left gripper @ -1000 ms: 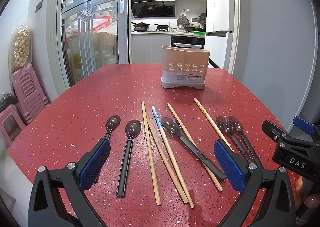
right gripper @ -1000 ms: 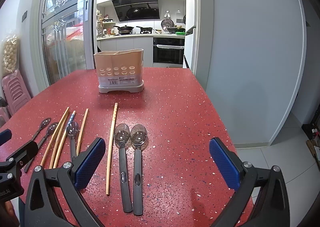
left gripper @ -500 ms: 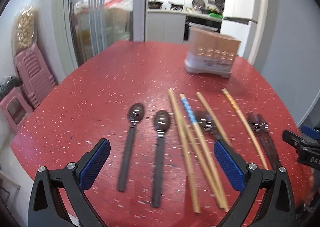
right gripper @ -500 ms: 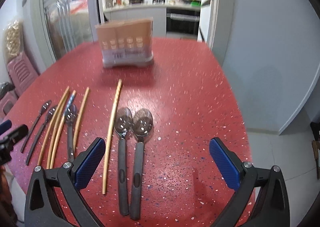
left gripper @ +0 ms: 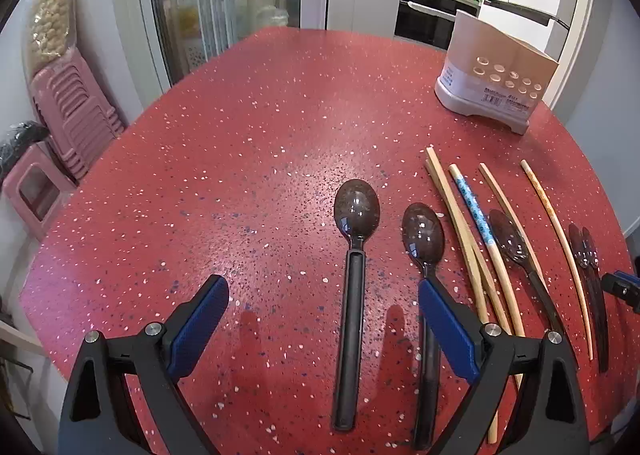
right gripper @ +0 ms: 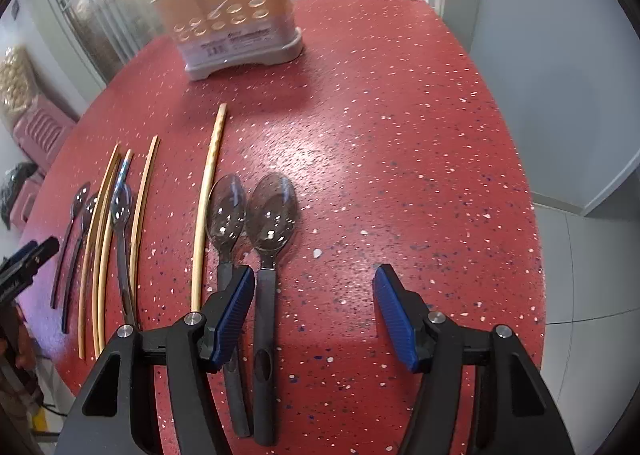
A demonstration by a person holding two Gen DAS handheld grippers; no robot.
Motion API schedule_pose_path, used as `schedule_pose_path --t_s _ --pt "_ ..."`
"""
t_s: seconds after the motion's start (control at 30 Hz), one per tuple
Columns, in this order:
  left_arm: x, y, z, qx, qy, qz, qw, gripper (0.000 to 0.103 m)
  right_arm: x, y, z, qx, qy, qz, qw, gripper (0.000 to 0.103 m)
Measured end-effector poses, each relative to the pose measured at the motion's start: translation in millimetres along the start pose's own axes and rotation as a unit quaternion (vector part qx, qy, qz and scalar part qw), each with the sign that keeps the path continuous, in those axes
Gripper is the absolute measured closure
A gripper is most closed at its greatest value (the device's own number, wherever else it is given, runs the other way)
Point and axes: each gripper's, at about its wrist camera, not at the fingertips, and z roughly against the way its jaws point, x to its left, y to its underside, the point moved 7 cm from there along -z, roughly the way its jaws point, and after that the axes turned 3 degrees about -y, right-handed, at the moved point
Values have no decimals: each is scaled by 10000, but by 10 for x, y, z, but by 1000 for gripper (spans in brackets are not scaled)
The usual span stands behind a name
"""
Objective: Organize utensils
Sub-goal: 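Lower the right tool and grasp a clear spoon while the left tool grasps a brown spoon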
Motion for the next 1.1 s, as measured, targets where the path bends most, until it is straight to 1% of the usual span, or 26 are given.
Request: schedule_pose_path --t_s 0.1,0.17,0.23,0.3,0.37,0.43,0.53,0.6,0.67,0.7,0.73,0.77,0.8,0.83,0.87,0.9,0.93,1.0,1.1 --pt "-1 -24 -81 131 60 -47 9999 0 65 -17 -65 162 102 142 9997 39" --pt "-7 -42 -129 203 95 -76 9997 0 108 -30 -86 248 276 308 9988 45" --pt "-24 -41 -186 339 133 -108 9993 0 132 -43 -99 353 405 419 9977 47" --pt "-30 -46 -223 378 105 -133 9991 0 156 -70 -107 468 428 468 9969 50" --pt "-64 -66 -258 434 83 -303 9986 0 181 -111 -131 653 431 505 9957 54" --pt "-104 -88 -288 501 75 -466 9976 0 226 -158 -177 853 427 557 9939 55" --pt "-199 -144 -317 586 198 -702 9956 8 261 -208 -225 1182 398 575 9905 56" --pt "-241 -196 -354 728 265 -827 9936 9 260 -235 -246 1354 397 596 9882 56" --pt "-270 -237 -363 817 318 -926 9918 19 257 -261 -272 1456 390 632 9865 57" --pt "-282 -250 -370 882 342 -974 9907 20 256 -271 -278 1494 382 666 9858 58" --pt "-303 -266 -379 952 364 -1032 9894 22 257 -282 -290 1513 385 687 9853 61" --pt "-323 -285 -393 1052 363 -1106 9876 26 257 -289 -291 1535 343 714 9850 70" --pt "-351 -299 -394 1109 445 -1163 9860 32 260 -298 -290 1558 313 754 9844 74" --pt "-371 -300 -396 1145 469 -1224 9847 44 267 -297 -293 1576 301 777 9840 82" --pt "-400 -317 -409 1212 465 -1278 9833 46 268 -298 -293 1589 276 819 9835 86" --pt "-421 -333 -424 1301 497 -1307 9816 50 276 -301 -291 1596 267 845 9832 89" --pt "-430 -334 -423 1315 506 -1320 9812 65 271 -307 -290 1594 253 865 9831 90" --pt "-437 -356 -433 1364 540 -1271 9810 65 245 -322 -285 1589 141 850 9835 90" --pt "-406 -328 -422 1293 588 -1070 9841 65 160 -330 -266 1536 -56 747 9853 90"
